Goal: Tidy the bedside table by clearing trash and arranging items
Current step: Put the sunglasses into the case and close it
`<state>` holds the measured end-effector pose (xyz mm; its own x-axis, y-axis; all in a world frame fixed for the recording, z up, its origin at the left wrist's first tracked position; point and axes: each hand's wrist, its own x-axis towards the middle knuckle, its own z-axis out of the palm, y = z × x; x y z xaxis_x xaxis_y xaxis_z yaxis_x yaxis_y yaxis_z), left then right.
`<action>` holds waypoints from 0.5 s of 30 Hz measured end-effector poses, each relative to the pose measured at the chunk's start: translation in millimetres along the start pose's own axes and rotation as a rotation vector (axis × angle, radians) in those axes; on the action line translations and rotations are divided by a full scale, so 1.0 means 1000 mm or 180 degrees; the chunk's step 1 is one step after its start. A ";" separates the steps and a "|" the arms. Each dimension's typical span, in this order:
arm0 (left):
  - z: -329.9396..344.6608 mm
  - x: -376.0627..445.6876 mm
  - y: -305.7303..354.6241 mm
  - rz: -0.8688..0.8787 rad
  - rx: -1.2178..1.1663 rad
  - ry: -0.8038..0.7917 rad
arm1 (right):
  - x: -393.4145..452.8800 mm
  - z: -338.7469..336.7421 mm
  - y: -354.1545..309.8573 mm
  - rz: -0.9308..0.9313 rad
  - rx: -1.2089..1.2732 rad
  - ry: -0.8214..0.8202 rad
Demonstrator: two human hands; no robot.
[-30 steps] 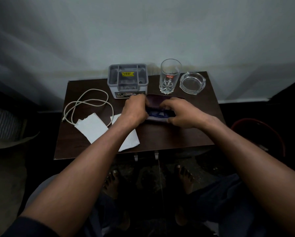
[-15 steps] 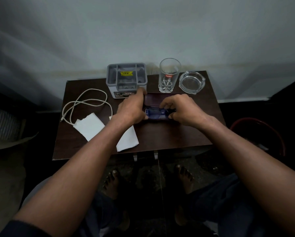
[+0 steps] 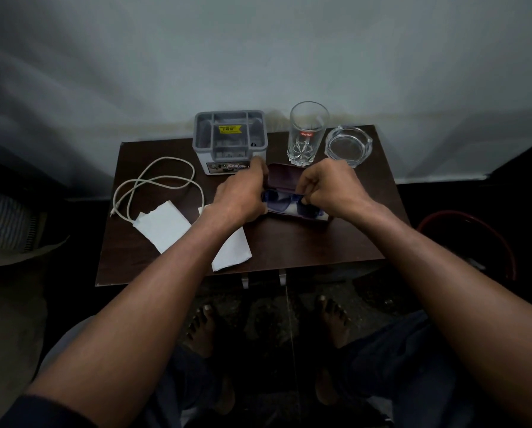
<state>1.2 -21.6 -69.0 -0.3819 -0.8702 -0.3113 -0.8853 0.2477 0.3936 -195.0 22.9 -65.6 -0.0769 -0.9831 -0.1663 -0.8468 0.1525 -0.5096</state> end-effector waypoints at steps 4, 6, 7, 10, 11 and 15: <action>-0.001 -0.001 0.000 0.0037 0.0027 0.0095 | 0.004 -0.012 0.001 -0.0010 -0.0066 0.0375; 0.000 -0.001 0.000 0.0056 0.0051 0.0127 | 0.007 -0.011 0.004 0.0078 -0.0141 0.0329; 0.000 0.000 0.000 0.0070 0.0083 0.0138 | 0.008 -0.008 0.005 0.0139 -0.0184 0.0239; 0.000 -0.001 0.001 0.0132 0.0159 0.0174 | 0.008 -0.002 0.005 0.0272 -0.0273 0.0040; 0.000 -0.001 0.001 0.0170 0.0153 0.0154 | 0.006 -0.002 0.004 0.0234 -0.0314 0.0095; 0.004 -0.003 0.003 0.0391 0.0092 -0.0187 | 0.002 -0.001 0.001 -0.0042 -0.0348 0.0404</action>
<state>-1.2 -17.2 -70.2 -0.5021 -0.8064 -0.3126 -0.8378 0.3638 0.4071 -196.9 20.6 -65.5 -0.1254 -0.9909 -0.0487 -0.8998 0.1343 -0.4150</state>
